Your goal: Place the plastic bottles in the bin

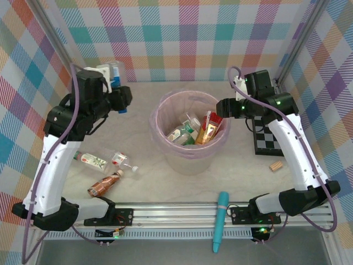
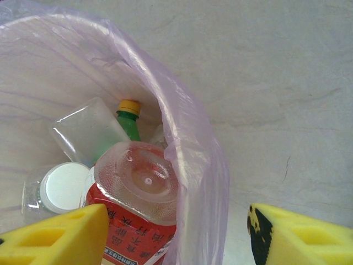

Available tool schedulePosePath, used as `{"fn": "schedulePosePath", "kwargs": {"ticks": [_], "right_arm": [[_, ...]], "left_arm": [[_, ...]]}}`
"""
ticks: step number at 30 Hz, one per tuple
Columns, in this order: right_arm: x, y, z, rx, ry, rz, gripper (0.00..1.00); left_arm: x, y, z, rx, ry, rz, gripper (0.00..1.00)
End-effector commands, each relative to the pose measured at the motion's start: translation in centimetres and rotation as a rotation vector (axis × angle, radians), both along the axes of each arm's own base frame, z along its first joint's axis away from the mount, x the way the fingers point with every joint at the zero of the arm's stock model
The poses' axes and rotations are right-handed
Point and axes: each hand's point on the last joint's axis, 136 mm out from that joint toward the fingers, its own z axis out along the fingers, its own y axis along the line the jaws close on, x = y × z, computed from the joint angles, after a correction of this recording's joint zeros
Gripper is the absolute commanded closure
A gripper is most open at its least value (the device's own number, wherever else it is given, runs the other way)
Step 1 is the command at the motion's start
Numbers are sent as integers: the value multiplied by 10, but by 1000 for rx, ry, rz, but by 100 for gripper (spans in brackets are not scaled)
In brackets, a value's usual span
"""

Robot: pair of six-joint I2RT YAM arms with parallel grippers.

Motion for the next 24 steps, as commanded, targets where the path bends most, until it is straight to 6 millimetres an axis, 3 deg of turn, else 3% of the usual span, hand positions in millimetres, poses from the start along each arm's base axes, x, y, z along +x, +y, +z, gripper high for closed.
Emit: {"fn": "schedulePosePath", "kwargs": {"ticks": [1,4,8,12,15,19,24], "right_arm": [[-2,2,9,38,-22,0,33],[-3,1,8,35,-20,-1,33],[-3,2,8,43,-17,-1,34],[-5,1,7,42,-18,-2,34],[-6,1,9,45,-23,2,34],[-6,1,11,39,-29,10,34],[-5,1,12,37,-36,16,34]], "left_arm": [[-14,-37,-9,45,26,-150,66],[-26,-82,-8,58,19,-293,74],[-24,-131,-35,205,93,-399,77],[-17,-169,-60,239,160,-446,80],[-5,-178,-88,275,227,-415,81],[8,-172,-114,359,268,-340,81],[10,-166,-140,435,344,-311,82]]}}
